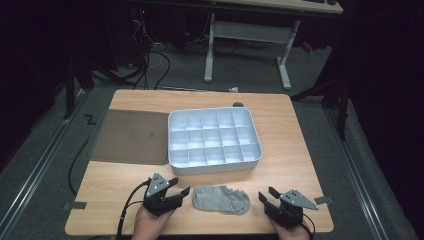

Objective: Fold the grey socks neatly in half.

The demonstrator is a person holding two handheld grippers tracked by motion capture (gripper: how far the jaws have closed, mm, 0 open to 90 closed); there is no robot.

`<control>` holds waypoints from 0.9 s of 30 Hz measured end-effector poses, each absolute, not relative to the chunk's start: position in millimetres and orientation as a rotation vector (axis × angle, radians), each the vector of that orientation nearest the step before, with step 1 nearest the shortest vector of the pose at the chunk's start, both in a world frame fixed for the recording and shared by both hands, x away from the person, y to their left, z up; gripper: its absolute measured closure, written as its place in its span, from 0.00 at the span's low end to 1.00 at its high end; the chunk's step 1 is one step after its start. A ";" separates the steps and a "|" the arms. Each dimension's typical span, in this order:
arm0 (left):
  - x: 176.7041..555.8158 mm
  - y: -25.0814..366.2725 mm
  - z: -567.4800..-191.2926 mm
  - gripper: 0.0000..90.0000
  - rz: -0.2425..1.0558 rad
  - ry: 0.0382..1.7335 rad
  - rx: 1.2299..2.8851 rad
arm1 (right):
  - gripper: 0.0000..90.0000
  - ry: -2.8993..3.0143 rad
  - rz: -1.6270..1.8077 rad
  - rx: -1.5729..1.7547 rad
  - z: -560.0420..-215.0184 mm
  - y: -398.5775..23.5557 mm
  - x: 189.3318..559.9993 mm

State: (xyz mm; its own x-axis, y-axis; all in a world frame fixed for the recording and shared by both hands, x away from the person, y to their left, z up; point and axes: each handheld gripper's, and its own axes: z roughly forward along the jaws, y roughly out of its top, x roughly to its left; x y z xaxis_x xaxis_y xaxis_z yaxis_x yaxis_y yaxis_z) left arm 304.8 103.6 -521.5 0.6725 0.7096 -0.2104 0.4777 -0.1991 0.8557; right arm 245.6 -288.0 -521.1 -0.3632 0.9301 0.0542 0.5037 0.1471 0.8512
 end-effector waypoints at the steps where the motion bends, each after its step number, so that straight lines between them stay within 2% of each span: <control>1: 304.4 103.6 -521.3 0.52 0.268 0.930 1.852 | 0.60 1.935 1.135 1.367 -520.7 -287.6 245.5; 10: 303.6 97.4 -523.0 0.77 0.182 0.901 1.893 | 0.61 1.964 1.169 1.339 -517.1 -279.8 242.9; 13: 303.0 94.0 -524.5 0.82 0.171 0.894 1.917 | 0.66 1.966 1.182 1.334 -515.3 -278.0 241.2; 14: 302.8 93.1 -524.7 0.84 0.170 0.889 1.924 | 0.71 1.975 1.189 1.329 -514.4 -276.8 240.3; 19: 300.9 86.8 -525.7 0.86 0.181 0.873 1.944 | 0.78 2.024 1.206 1.300 -512.0 -266.0 238.2; 22: 300.6 85.1 -525.8 0.84 0.179 0.868 1.941 | 0.76 2.039 1.196 1.307 -513.3 -261.0 239.0; 27: 300.0 81.1 -527.3 0.78 0.180 0.861 1.944 | 0.66 2.087 1.176 1.356 -518.7 -250.3 247.7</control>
